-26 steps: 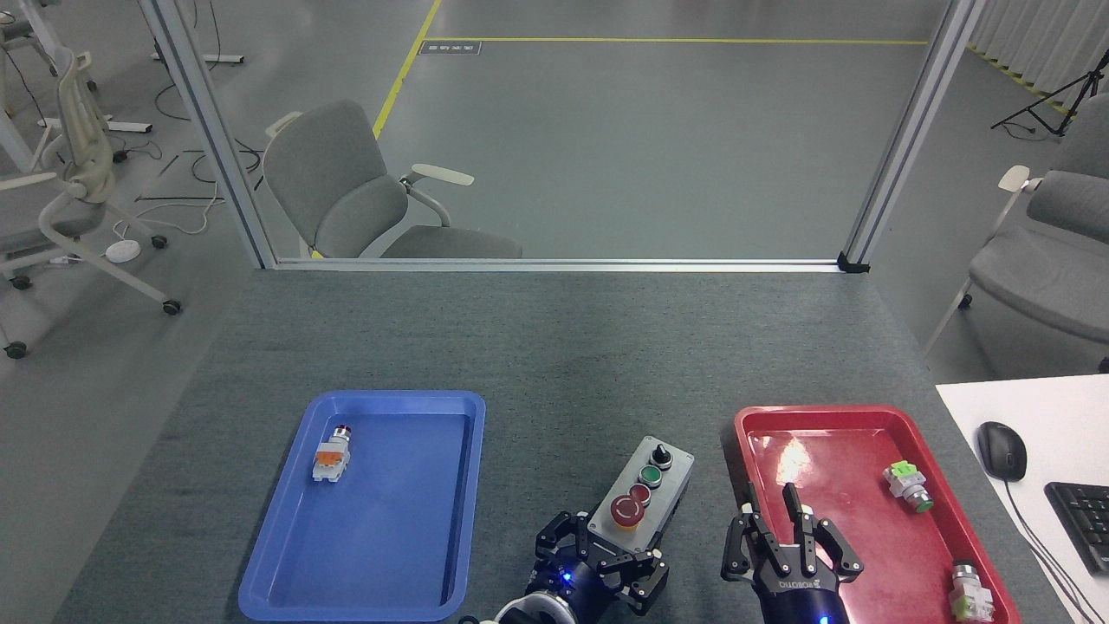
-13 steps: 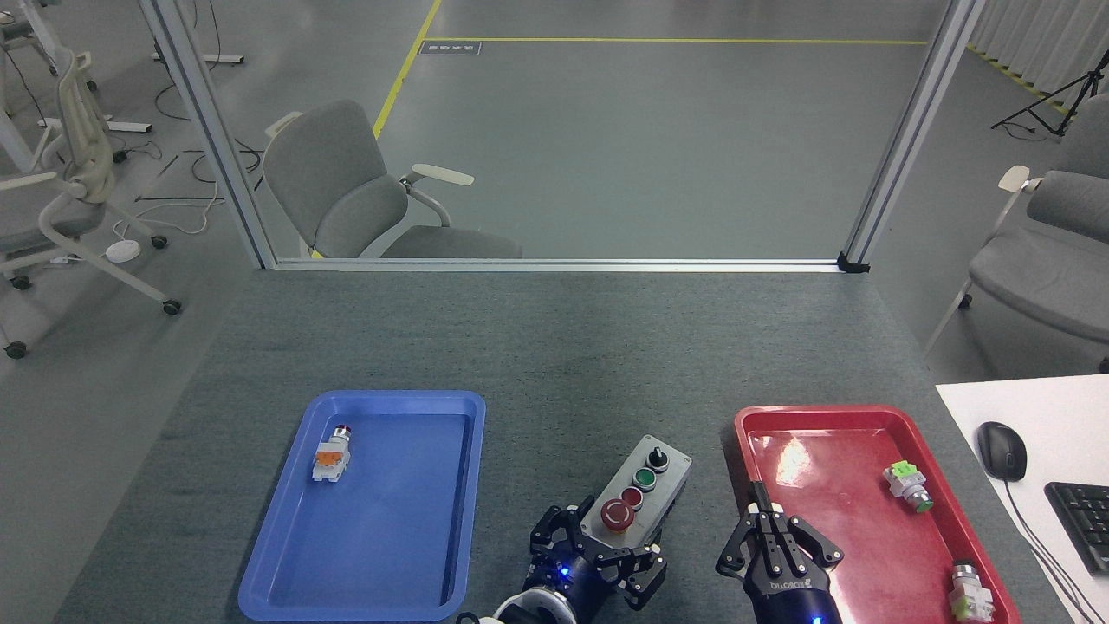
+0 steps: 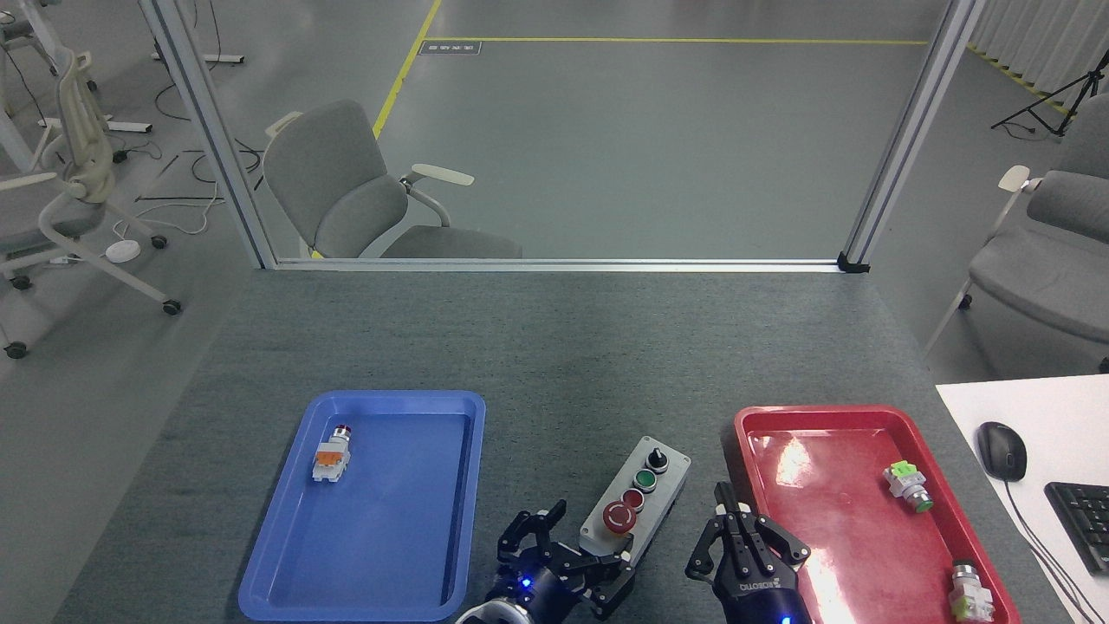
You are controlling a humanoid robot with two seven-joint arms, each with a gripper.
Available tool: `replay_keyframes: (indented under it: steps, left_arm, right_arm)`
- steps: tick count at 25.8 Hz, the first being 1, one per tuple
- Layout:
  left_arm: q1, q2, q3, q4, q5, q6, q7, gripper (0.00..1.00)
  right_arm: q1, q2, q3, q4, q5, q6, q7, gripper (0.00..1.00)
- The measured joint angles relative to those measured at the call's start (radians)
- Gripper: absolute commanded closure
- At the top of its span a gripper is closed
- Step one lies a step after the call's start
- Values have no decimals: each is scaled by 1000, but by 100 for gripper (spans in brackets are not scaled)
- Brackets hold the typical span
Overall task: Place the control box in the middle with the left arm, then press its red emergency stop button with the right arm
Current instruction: 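Withdraw the left gripper and press the red button with the right gripper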
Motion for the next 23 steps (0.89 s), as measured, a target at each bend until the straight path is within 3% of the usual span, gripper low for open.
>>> replay_keyframes:
  steps: [10,18,23]
  left_arm:
    - [167,206,170,-264,8,-111,-1,1]
    - [205,227,531,-284,14,-198,16,1]
    - [205,224,687,-282,19,-203,31,1]
  right_arm:
    - [-24,35,98,17,33,11,30,100]
    - [-43,47,139,55,57,18,74,100]
    - [-58,48,152,95,63,38,91,100]
